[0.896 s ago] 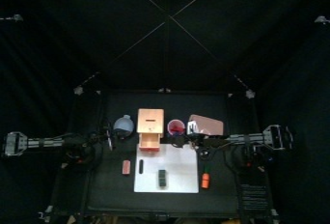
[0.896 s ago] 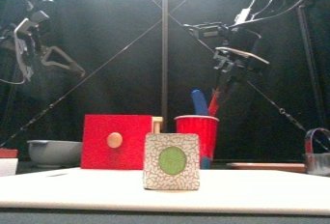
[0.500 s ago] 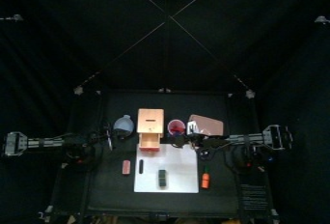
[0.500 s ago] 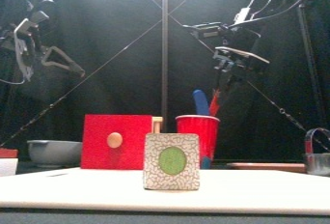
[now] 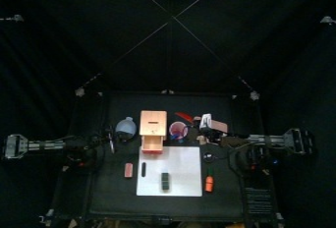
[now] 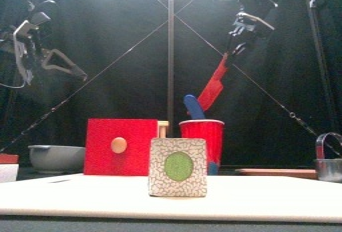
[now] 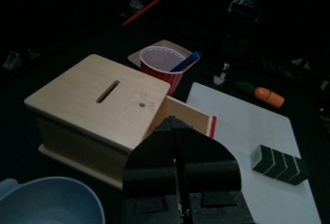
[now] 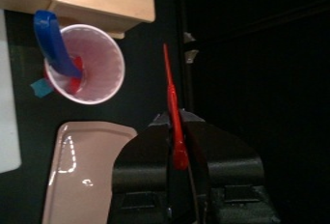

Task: Place sushi on board then cut the sushi with the knife then place the pieces on the plate
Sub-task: Grasp knife edge with left hand

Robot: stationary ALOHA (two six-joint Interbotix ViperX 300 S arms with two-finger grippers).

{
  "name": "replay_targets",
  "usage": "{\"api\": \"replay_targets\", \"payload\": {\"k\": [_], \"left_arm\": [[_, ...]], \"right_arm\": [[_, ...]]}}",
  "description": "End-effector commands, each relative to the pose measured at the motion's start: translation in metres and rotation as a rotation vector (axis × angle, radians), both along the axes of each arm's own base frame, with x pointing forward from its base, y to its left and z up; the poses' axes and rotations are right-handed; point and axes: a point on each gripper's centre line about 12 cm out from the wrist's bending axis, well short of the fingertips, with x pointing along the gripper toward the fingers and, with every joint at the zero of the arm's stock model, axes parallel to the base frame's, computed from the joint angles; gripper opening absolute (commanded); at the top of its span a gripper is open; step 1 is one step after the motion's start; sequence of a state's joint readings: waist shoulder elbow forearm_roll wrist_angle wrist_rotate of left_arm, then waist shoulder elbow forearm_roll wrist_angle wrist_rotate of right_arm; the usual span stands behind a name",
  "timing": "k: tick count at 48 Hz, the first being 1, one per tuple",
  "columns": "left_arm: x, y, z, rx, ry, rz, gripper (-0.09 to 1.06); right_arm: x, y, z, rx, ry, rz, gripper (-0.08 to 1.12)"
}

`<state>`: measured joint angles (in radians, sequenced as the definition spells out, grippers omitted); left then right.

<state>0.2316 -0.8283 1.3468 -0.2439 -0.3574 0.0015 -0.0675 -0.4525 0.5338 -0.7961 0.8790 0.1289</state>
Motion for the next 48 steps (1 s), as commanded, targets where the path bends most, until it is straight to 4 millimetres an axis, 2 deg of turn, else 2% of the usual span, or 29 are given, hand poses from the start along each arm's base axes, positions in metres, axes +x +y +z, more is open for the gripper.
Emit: {"api": "replay_targets", "payload": {"k": [1, 4, 10, 16, 20, 28, 34, 39, 43, 48], "left_arm": [[0.003, 0.001, 0.006, 0.014, -0.017, -0.001, 0.11], [0.003, 0.0, 0.007, 0.019, -0.019, -0.005, 0.11], [0.006, -0.002, 0.012, 0.053, -0.027, -0.029, 0.11], [0.012, -0.008, 0.022, 0.115, -0.039, -0.082, 0.13], [0.016, -0.013, 0.026, 0.144, -0.046, -0.115, 0.19], [0.022, -0.023, 0.027, 0.176, -0.066, -0.173, 0.46], [0.031, -0.035, 0.03, 0.196, -0.108, -0.234, 0.75], [0.043, -0.046, 0.032, 0.205, -0.121, -0.283, 0.91], [0.056, -0.053, 0.033, 0.206, -0.116, -0.315, 0.98], [0.07, -0.055, 0.026, 0.206, -0.08, -0.33, 0.99]], "right_arm": [[-0.02, 0.01, 0.034, 0.021, -0.134, 0.029, 0.45], [-0.027, 0.017, 0.038, 0.057, -0.174, 0.05, 0.45], [-0.03, 0.032, 0.032, 0.177, -0.27, 0.117, 0.45], [-0.022, 0.049, 0.016, 0.307, -0.404, 0.218, 0.45], [-0.016, 0.058, 0.003, 0.363, -0.481, 0.293, 0.45], [-0.008, 0.072, -0.023, 0.471, -0.603, 0.397, 0.45], [-0.001, 0.077, -0.038, 0.528, -0.637, 0.421, 0.45], [0.008, 0.077, -0.045, 0.546, -0.633, 0.424, 0.45], [0.015, 0.077, -0.049, 0.545, -0.616, 0.422, 0.45], [0.023, 0.077, -0.05, 0.546, -0.608, 0.423, 0.45]]}}
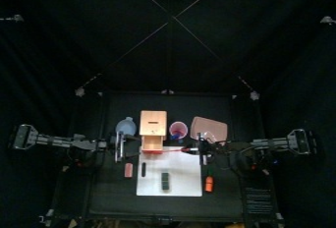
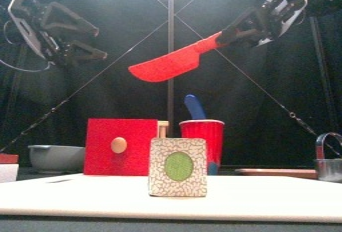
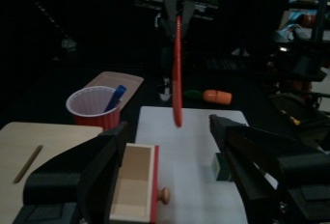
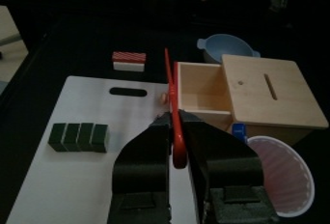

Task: Place sushi on board then cut the sushi with the knife then place the pieces on the plate
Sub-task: Grasp knife edge with left hand

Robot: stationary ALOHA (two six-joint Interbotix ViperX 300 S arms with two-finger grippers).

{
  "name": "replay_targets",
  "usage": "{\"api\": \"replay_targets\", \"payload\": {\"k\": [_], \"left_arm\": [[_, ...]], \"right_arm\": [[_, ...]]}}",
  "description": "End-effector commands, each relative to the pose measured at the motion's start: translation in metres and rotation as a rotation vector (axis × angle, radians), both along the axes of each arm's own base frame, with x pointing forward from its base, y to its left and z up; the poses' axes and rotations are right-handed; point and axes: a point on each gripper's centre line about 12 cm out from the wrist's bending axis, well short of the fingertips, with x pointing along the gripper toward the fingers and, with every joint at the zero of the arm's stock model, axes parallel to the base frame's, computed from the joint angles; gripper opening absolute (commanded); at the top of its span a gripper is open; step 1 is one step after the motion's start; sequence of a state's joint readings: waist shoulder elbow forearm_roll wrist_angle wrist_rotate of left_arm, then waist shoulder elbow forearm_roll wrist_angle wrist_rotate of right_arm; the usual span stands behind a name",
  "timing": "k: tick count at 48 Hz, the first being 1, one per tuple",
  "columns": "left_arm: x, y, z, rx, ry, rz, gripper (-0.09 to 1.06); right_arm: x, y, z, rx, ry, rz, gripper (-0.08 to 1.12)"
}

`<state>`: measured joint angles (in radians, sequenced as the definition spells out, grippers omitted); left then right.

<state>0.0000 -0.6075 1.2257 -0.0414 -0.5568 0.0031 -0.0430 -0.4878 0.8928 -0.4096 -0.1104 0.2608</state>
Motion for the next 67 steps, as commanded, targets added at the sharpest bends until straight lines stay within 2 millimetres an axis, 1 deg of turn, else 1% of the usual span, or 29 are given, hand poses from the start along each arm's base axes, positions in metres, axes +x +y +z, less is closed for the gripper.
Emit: {"api": "replay_targets", "payload": {"k": [1, 9, 16, 23, 29, 35, 38, 50, 53, 59, 67], "left_arm": [[0.021, -0.003, 0.004, 0.009, 0.003, -0.016, 0.99], [0.044, -0.004, -0.012, 0.017, 0.074, -0.021, 0.99], [0.059, -0.004, -0.024, 0.019, 0.115, -0.02, 0.99], [0.066, -0.003, -0.03, 0.021, 0.117, -0.018, 0.98], [0.07, -0.004, -0.031, 0.024, 0.103, -0.022, 0.98], [0.074, -0.005, -0.03, 0.027, 0.094, -0.027, 0.93], [0.074, -0.005, -0.03, 0.028, 0.094, -0.028, 0.89], [0.077, -0.01, -0.034, 0.051, 0.107, -0.06, 0.66], [0.077, -0.012, -0.036, 0.052, 0.114, -0.066, 0.63], [0.08, -0.012, -0.041, 0.054, 0.13, -0.066, 0.63], [0.082, -0.009, -0.041, 0.042, 0.128, -0.052, 0.61]], "right_arm": [[0.01, 0.0, 0.012, -0.001, -0.036, 0.004, 0.45], [0.018, -0.003, 0.011, -0.003, -0.031, -0.001, 0.45], [0.021, -0.003, 0.011, -0.002, -0.032, 0.002, 0.45], [0.022, -0.002, 0.011, -0.001, -0.034, 0.003, 0.45], [0.022, -0.002, 0.011, -0.001, -0.034, 0.004, 0.45], [0.023, -0.002, 0.008, 0.001, -0.027, 0.003, 0.45], [0.024, -0.002, 0.007, 0.0, -0.026, 0.005, 0.45], [0.026, -0.002, 0.005, 0.002, -0.024, 0.008, 0.45], [0.026, -0.002, 0.005, 0.002, -0.027, 0.009, 0.45], [0.026, -0.002, 0.007, 0.002, -0.033, 0.009, 0.45], [0.026, -0.002, 0.006, 0.004, -0.03, 0.01, 0.45]]}}
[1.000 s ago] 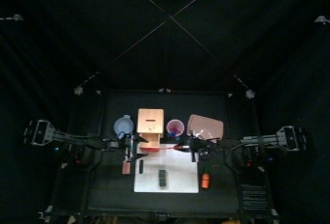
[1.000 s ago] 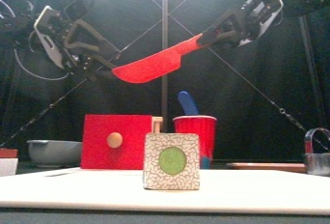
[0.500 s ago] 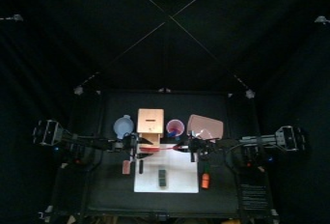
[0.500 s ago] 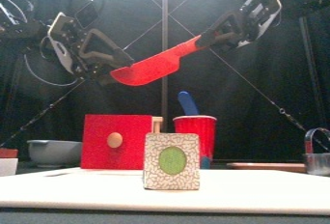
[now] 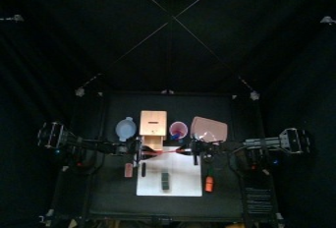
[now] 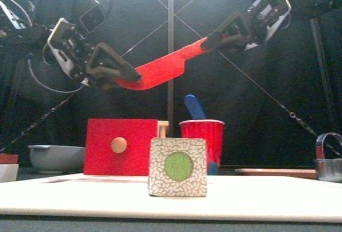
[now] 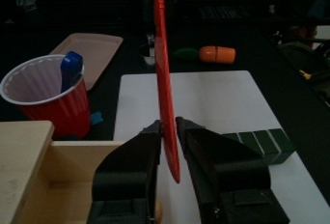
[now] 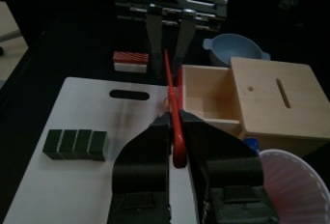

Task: Place sushi on board then cut the sushi with the knife then place the pieces on the plate
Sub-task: Grasp knife edge with left hand

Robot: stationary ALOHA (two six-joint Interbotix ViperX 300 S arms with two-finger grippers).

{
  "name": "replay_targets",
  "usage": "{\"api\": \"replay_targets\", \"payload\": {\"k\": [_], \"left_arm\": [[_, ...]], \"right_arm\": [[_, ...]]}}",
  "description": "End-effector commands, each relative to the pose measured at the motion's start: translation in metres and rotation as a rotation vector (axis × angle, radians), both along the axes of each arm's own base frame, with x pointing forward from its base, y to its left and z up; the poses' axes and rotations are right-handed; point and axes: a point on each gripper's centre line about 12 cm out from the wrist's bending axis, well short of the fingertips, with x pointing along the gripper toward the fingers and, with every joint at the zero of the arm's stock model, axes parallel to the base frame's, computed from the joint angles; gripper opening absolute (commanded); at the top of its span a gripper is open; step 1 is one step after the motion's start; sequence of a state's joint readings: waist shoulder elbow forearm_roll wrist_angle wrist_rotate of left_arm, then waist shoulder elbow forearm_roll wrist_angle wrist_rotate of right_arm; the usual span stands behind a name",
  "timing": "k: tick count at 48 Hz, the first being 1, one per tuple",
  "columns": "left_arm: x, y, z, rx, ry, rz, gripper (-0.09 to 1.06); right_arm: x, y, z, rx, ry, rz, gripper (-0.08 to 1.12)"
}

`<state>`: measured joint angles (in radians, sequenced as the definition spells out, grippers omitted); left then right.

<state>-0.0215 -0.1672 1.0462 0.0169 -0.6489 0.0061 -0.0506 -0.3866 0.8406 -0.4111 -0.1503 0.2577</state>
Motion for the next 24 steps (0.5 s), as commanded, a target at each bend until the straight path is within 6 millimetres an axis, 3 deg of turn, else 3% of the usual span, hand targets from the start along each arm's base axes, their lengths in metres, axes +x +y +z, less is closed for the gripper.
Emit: {"api": "replay_targets", "payload": {"k": [1, 16, 24], "left_arm": [[0.007, 0.002, 0.011, -0.008, -0.041, 0.012, 0.6], [0.003, 0.001, 0.008, -0.026, -0.021, 0.023, 0.43], [-0.001, -0.012, 0.002, -0.026, 0.01, -0.017, 0.35]], "right_arm": [[0.003, -0.001, 0.013, 0.002, -0.044, 0.0, 0.45], [-0.002, 0.0, 0.002, 0.018, -0.014, -0.005, 0.45], [-0.007, 0.006, -0.022, 0.049, 0.068, -0.008, 0.45]]}}
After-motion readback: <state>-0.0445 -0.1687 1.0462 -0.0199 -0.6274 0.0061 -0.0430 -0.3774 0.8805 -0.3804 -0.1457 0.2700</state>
